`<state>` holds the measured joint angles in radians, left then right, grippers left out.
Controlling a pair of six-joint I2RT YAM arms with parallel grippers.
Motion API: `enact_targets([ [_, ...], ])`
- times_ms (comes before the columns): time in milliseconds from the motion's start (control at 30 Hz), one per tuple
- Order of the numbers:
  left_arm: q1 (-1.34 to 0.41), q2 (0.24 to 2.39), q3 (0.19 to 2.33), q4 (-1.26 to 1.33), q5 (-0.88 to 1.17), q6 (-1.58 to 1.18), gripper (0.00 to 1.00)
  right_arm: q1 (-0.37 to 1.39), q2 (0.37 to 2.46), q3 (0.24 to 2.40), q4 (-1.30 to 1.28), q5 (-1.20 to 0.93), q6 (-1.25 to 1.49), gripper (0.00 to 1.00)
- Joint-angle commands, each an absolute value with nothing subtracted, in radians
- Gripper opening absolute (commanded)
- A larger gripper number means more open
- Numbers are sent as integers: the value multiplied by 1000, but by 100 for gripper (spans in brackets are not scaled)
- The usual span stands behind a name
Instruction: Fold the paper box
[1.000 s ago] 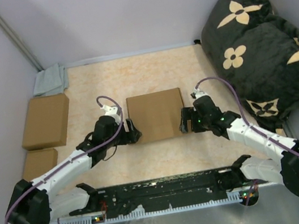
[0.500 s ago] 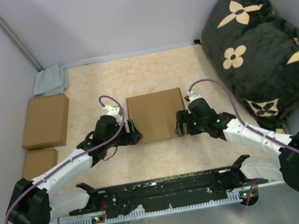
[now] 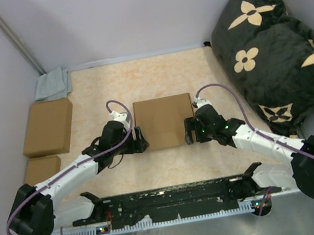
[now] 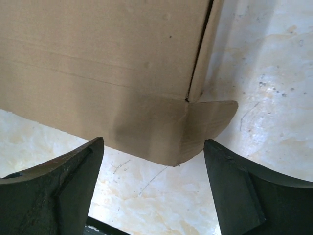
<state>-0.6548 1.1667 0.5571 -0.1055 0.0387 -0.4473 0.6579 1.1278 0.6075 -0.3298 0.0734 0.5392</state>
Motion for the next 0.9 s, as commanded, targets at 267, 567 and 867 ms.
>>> enact_targets([
  [267,-663,1235,606,-92,40,-465,80,668,1194,685,-287,80,502,83],
  [567,-664,1164,601,-74,162,-465,74,667,1132,684,-300,-37,507,80],
  [867,-664,1160,673,-202,153,-457,70,667,1110,701,-367,-3,510,79],
])
